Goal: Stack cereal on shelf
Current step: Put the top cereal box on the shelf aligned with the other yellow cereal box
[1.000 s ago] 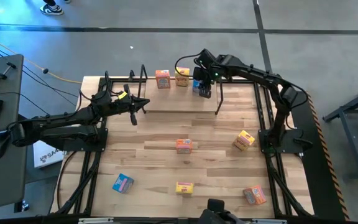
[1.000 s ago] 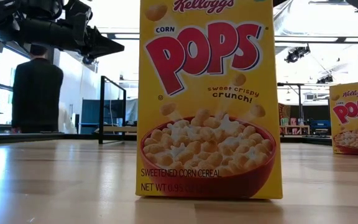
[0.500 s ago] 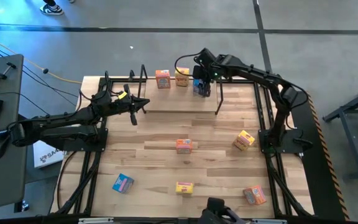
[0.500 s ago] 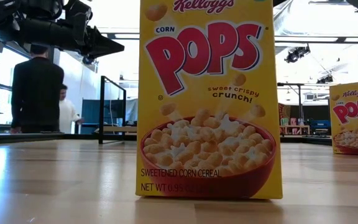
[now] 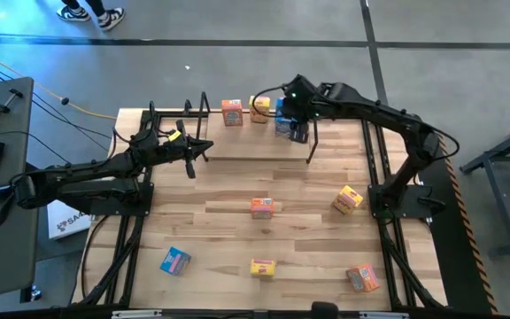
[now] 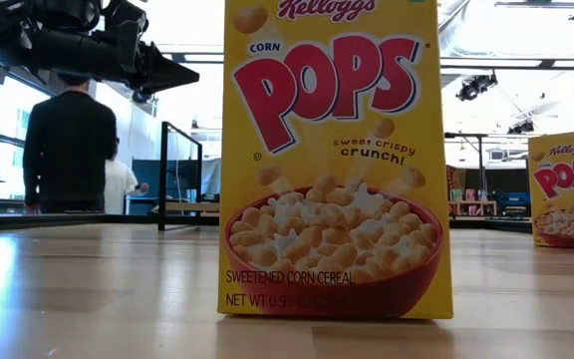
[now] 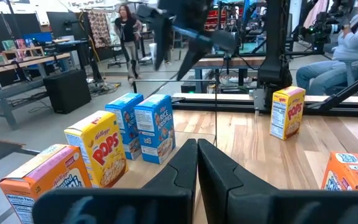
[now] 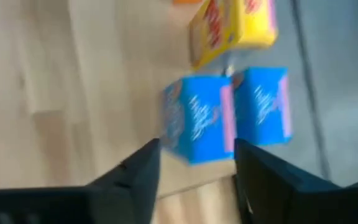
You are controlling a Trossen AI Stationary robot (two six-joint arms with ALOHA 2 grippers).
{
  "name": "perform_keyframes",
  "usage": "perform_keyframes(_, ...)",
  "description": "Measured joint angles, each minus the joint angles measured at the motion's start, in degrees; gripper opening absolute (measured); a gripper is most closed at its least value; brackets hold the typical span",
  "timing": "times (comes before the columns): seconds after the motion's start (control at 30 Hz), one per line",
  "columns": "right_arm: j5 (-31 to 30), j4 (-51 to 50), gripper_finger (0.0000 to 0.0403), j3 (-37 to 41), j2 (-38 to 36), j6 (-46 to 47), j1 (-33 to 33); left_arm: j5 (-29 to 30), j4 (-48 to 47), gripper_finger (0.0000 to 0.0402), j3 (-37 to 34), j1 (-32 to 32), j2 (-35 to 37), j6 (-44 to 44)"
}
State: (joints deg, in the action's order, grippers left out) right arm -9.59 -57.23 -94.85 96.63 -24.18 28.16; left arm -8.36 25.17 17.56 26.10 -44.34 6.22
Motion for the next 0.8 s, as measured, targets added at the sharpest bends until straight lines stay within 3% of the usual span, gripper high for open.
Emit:
perform_keyframes(0.13,4.2,-6.2,0.0094,0.02,0.86,5.9,1.15,0.0,0.0,0.0005,0.0,-0.01,-0.01,0.0)
perform_keyframes(0.27,3.04,-7.24,0.0011,0.02,3.52,6.24,0.68,0.0,0.0,0.0005,0.0,0.01,-0.01,-0.02)
perform_keyframes(0.43,1.24,-7.27,0.0026,0.06,6.3,6.36,0.76,0.0,-0.03,0.0005,0.0,-0.01,-0.01,-0.02)
perform_keyframes(0.8,1.5,-3.87,0.0006,0.07,7.25,6.79,0.76,0.0,-0.07,0.0005,-0.01,-0.01,0.0,-0.02)
